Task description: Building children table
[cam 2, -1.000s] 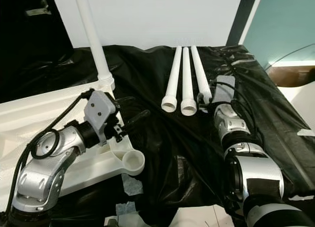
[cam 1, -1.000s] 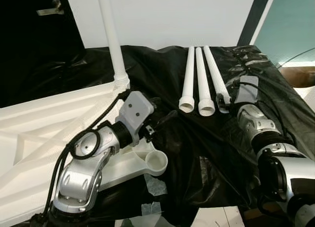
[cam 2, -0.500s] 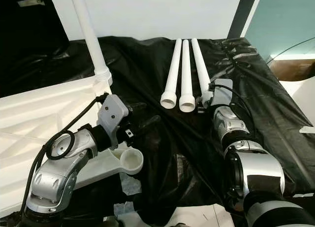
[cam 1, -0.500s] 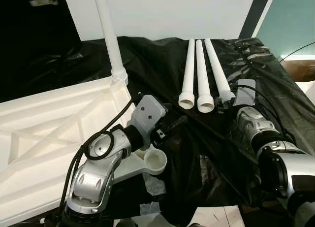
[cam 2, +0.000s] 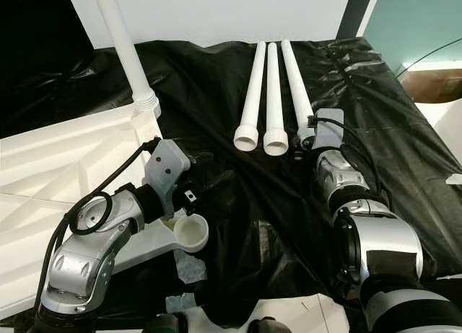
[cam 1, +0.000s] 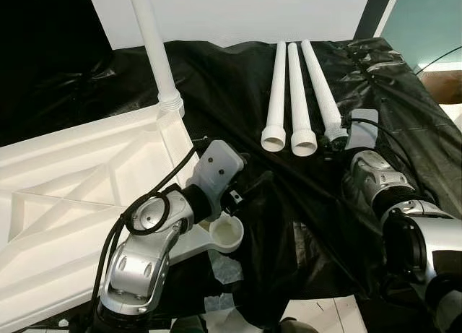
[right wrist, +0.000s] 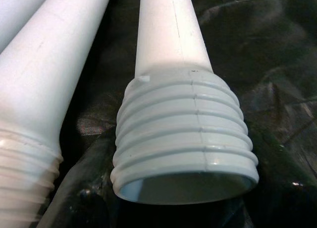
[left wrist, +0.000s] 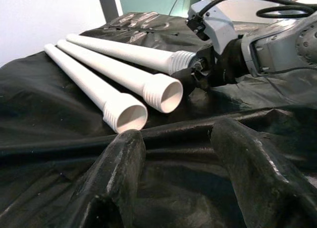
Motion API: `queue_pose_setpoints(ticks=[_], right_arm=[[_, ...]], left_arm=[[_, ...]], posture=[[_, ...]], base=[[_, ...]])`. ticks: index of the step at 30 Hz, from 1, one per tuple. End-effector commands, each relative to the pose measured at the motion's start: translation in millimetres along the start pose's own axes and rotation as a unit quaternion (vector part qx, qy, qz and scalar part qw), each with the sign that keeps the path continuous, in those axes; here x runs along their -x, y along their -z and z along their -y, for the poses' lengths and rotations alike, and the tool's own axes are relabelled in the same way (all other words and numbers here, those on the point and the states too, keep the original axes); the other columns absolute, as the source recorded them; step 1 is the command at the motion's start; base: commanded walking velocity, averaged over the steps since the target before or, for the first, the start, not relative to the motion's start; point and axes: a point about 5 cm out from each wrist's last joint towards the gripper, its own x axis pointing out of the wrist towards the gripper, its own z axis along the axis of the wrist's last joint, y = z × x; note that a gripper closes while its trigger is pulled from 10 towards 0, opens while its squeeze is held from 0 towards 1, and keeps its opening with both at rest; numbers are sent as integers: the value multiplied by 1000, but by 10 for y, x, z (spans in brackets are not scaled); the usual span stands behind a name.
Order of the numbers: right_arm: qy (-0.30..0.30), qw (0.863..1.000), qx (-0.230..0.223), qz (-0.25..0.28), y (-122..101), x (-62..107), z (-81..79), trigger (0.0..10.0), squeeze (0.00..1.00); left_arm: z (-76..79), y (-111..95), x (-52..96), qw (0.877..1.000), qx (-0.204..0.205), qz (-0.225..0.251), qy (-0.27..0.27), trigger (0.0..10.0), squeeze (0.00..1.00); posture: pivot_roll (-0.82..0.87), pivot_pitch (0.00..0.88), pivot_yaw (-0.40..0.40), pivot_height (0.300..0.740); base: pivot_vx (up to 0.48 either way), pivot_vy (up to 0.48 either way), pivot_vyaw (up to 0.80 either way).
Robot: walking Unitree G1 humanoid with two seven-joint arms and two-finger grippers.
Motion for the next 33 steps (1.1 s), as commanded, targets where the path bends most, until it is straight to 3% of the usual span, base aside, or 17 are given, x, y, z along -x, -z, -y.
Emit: queue_pose_setpoints(ticks=[1,5,6,9,10,11,13,15,18,20,27,33], right_arm=[[-11,1000,-1,-6,60,10,-7,0,0],[-20,1000,-10,5,69,18,-19,0,0],[-23,999,-16,14,74,24,-26,6118,0],[-25,999,-21,22,77,29,-30,6118,0],[-24,998,-25,44,65,40,-38,10000,0],[-24,998,-25,44,65,40,-38,10000,0],[-33,994,-27,96,16,66,-107,10000,0],[-33,994,-27,96,16,66,-107,10000,0],[-56,985,-52,156,-81,100,-260,10000,0],[-56,985,-52,156,-81,100,-260,10000,0],[-94,972,-38,211,-262,168,-452,10000,0],[-99,967,-30,235,-330,205,-506,10000,0]], left_arm=[[-93,17,8,996,2,-7,-92,10000,0],[-102,15,0,995,-1,-6,-99,10000,0],[-112,22,-2,994,-3,-8,-107,10000,0],[-119,27,-2,994,-4,-10,-113,10000,0],[-140,53,2,992,-7,-18,-127,10000,0],[-140,53,2,992,-7,-18,-127,10000,0],[-178,121,0,990,-10,-36,-135,10000,0],[-178,121,0,990,-10,-36,-135,10000,0],[-323,193,-11,984,34,-47,-170,10000,0],[-323,193,-11,984,34,-47,-170,10000,0],[-654,251,-6,961,82,-31,-262,10000,0],[-734,255,11,958,98,-19,-268,10000,0]], posture=[[204,174,-2,740],[196,165,-4,740],[190,157,-4,740],[190,157,-4,740],[174,143,-4,740],[174,143,-4,740],[157,128,0,740],[157,128,0,740],[138,109,9,740],[138,109,9,740],[124,71,3,740],[122,65,-2,740]], base=[[0,0,0],[0,0,0],[0,0,0],[0,0,0],[0,0,0],[0,0,0],[0,0,0],[0,0,0],[0,0,0],[0,0,0],[0,0,0],[0,0,0]])
